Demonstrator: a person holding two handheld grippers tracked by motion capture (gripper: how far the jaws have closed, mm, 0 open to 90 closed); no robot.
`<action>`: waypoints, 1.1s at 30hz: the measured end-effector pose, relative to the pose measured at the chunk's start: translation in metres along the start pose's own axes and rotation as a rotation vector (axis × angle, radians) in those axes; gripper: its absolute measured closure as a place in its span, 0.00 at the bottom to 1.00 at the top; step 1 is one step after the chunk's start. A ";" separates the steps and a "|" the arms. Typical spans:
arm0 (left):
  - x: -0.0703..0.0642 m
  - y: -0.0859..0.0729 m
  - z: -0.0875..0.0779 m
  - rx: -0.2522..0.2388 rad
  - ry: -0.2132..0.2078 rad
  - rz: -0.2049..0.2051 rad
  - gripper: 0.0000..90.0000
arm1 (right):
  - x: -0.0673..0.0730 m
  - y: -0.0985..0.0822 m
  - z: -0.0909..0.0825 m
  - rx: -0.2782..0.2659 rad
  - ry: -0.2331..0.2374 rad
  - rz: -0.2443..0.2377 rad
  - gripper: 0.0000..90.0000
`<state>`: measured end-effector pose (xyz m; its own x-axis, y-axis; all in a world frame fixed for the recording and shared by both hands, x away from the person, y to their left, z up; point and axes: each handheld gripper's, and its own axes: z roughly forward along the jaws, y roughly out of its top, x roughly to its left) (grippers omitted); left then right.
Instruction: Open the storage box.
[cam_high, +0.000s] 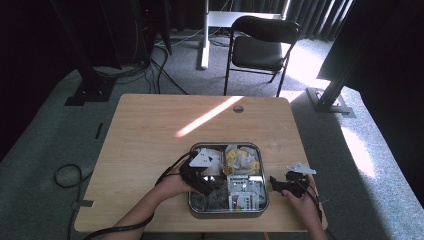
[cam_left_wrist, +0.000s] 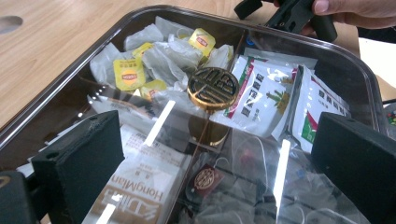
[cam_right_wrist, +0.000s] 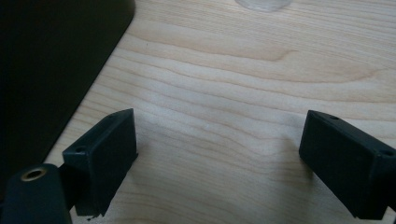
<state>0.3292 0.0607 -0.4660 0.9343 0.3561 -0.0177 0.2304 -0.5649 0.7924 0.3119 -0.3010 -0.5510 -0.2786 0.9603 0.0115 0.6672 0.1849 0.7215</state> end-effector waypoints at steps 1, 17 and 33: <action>0.001 0.002 0.002 0.006 0.003 0.002 0.03 | 0.000 0.000 0.000 0.000 0.000 0.000 0.12; 0.001 0.016 0.028 0.075 0.006 0.018 0.08 | 0.000 0.000 0.000 0.000 0.000 0.001 0.12; -0.001 0.021 0.040 0.084 -0.002 0.027 0.49 | 0.000 0.000 0.000 -0.001 0.000 0.002 0.12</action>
<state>0.3435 0.0191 -0.4737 0.9409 0.3386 0.0019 0.2269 -0.6345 0.7389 0.3119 -0.3009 -0.5510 -0.2776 0.9606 0.0128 0.6671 0.1832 0.7221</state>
